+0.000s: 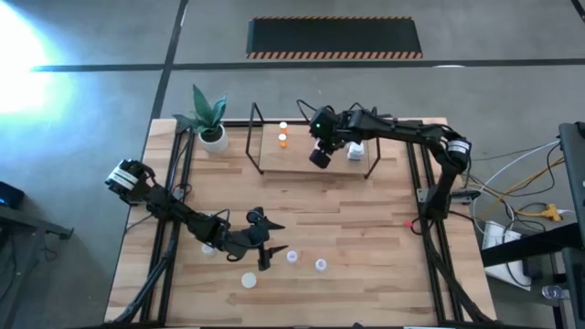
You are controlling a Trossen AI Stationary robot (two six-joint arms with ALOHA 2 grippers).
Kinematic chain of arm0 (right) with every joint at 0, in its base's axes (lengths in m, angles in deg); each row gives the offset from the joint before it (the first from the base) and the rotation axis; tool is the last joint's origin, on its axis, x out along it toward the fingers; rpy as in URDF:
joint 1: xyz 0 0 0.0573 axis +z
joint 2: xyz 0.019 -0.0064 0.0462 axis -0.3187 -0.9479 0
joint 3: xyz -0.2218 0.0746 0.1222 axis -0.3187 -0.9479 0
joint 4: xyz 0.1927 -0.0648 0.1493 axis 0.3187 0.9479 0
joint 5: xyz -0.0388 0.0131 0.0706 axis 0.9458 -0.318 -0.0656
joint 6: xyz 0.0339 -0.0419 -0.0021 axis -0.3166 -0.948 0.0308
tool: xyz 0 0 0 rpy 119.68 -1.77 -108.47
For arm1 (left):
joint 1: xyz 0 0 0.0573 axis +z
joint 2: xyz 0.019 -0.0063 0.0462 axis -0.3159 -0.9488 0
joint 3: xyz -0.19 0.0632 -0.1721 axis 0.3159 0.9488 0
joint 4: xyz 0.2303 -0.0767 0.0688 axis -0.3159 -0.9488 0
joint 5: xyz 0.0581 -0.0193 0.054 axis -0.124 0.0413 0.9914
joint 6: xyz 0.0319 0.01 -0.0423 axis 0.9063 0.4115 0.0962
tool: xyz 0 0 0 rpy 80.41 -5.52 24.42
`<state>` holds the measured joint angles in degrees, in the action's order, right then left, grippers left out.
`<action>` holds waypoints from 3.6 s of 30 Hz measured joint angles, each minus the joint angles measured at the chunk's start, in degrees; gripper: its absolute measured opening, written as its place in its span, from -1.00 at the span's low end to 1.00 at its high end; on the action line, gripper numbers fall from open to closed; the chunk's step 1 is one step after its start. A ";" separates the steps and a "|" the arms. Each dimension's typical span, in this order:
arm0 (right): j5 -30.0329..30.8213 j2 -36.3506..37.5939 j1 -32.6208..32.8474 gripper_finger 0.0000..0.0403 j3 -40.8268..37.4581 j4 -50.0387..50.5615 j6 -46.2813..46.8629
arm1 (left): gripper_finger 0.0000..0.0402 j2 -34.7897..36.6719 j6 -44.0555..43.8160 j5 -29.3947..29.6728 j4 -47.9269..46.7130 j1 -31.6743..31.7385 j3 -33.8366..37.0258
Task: Pick and place medicine bottles onto shelf by color
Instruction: Adjust the medicine bottles on the shelf, then put the middle transparent medicine bottle on the shelf
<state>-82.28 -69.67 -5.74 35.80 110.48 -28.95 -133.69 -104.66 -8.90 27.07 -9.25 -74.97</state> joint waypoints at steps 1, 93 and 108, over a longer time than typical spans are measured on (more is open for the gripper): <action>-0.70 -0.19 -0.01 -0.94 -0.01 -0.46 0.05 | 0.33 0.00 0.00 0.00 0.00 0.00 0.00; 29.47 8.13 48.60 -0.94 -19.54 -9.97 19.16 | 0.33 18.99 -5.76 6.46 -24.56 -12.50 0.26; 34.30 7.73 71.39 -0.63 -35.46 -28.80 54.17 | 0.33 0.30 6.11 -4.70 -5.85 -7.92 -1.84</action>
<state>-47.98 -61.94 65.65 0.34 81.68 25.22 -133.39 -98.55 -13.60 21.22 -17.17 -76.81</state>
